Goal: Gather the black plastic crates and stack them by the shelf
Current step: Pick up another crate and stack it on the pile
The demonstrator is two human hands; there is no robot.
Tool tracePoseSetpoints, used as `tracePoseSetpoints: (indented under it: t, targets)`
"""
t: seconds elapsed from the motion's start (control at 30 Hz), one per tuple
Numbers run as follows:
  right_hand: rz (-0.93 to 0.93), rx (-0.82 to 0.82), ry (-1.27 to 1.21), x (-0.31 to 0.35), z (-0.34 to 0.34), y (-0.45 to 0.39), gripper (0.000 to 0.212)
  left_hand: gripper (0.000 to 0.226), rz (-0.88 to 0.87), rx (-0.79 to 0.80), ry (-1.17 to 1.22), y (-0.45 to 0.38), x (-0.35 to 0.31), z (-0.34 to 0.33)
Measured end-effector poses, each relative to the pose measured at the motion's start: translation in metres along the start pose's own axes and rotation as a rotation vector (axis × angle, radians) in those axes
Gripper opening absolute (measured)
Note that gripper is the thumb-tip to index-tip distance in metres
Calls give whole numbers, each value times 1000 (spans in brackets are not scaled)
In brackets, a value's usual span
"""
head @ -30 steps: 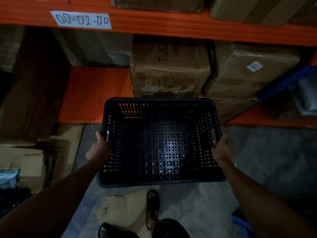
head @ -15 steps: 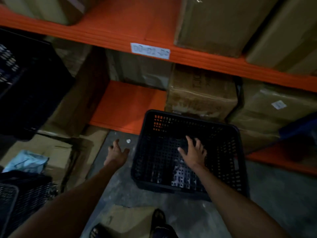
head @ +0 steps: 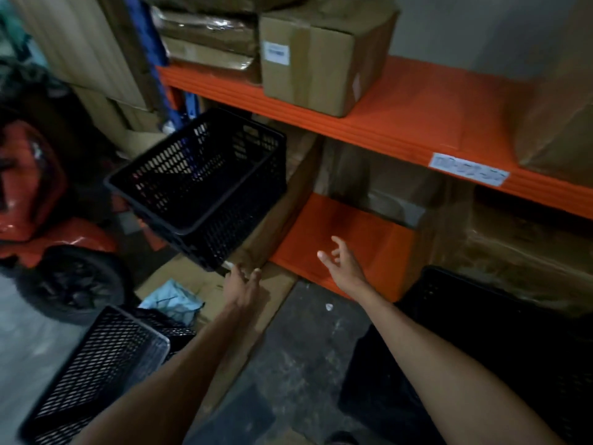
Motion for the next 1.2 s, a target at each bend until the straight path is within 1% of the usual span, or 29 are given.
tracePoseSetpoints:
  t: [0.1,0.17,0.27,0.37,0.43,0.53,0.6,0.63,0.67,0.7,0.77,0.8,0.9,0.97,1.07,1.2]
  targets:
    - [29,54,-43,37,-37,-35,66,36,-11,-168,53,-28,3,55]
    - [33,103,-59,60,-57,-68,63,30,33,-289,106,-46,5,88]
    - [0,195,-98,83,-79,-117,65,29,81,-431,107,-73,7,125]
    - [-21,256,-108,108,-96,-179,72,32,164,-516,99,-117,12,148]
    - [-45,279,-146,123,-103,-221,75,49,291,-482,94,-146,15,155]
    - [-126,276,-206,145,-111,-290,81,76,474,-400,248,-189,26,160]
    - [-198,235,-238,155,-110,-324,87,91,532,-324,362,-211,36,161]
    - [-223,205,-251,161,-107,-339,90,93,559,-279,403,-218,39,161]
    - [-239,175,-264,164,-103,-350,93,89,574,-237,413,-222,42,161]
    - [-251,156,-265,167,-102,-365,96,80,587,-218,385,-225,45,162]
    - [-281,110,-248,165,-99,-387,100,61,568,-238,275,-226,49,165]
    - [-290,87,-221,164,-99,-394,101,55,552,-267,236,-226,50,166]
    - [-281,-28,-196,165,-100,-401,99,50,529,-315,207,-221,44,171]
    - [-277,-97,-206,169,-95,-395,98,45,532,-329,293,-220,37,173]
    - [-326,-126,-228,168,-94,-378,114,39,522,-388,413,-212,38,190]
    - [-406,-222,-430,149,-92,-317,103,36,476,-376,434,-202,67,220]
Point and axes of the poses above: each hand's wrist, its own y-axis away from the middle knuckle, its own z-axis out of the back of the hand, x = y × z, the point moved 7 cm from there along -y, towards the middle knuckle, and after that the axes turned 2 degrees about -y, right-handed, at the moved point
